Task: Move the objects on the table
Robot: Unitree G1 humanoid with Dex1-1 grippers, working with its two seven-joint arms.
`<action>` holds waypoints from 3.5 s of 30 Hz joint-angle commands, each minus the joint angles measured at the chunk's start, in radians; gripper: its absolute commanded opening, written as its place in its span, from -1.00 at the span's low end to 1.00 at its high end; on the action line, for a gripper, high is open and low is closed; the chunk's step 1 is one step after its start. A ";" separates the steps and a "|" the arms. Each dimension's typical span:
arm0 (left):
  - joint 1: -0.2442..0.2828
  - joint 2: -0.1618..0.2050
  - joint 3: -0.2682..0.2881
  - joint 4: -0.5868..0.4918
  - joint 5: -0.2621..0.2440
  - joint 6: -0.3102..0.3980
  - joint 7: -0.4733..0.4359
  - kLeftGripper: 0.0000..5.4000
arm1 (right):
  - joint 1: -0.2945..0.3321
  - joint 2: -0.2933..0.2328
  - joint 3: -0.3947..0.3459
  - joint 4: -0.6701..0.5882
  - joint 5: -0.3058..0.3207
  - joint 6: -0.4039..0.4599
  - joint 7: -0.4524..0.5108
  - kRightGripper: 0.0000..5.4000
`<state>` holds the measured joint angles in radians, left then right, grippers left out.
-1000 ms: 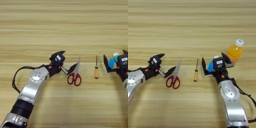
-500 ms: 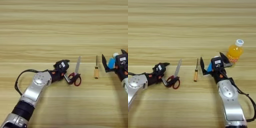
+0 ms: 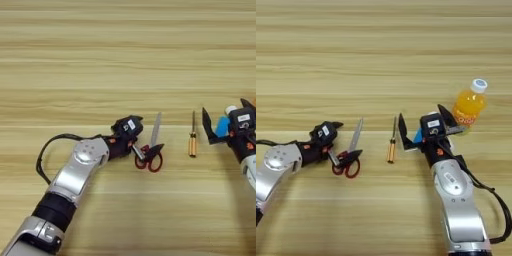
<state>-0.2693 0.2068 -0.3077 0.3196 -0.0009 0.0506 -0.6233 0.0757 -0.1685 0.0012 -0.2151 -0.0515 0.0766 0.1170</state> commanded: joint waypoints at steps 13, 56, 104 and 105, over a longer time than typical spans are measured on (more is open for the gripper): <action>-0.066 0.043 -0.005 0.152 0.138 -0.083 0.100 1.00 | -0.017 0.013 0.010 -0.015 -0.009 0.006 -0.013 0.99; -0.094 0.177 0.120 0.367 0.123 -0.172 0.082 1.00 | -0.035 0.030 0.015 -0.015 -0.015 0.018 -0.046 0.99; 0.019 0.088 -0.013 -0.039 0.118 -0.134 0.013 1.00 | -0.042 0.026 0.014 0.017 -0.006 0.009 -0.040 0.99; 0.018 0.086 -0.016 -0.033 0.119 -0.135 0.011 1.00 | -0.042 0.026 0.014 0.017 -0.006 0.008 -0.040 0.99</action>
<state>-0.2356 0.2904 -0.3057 0.2710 0.0991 -0.0760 -0.6048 0.0457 -0.1420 0.0152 -0.2000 -0.0554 0.0793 0.0739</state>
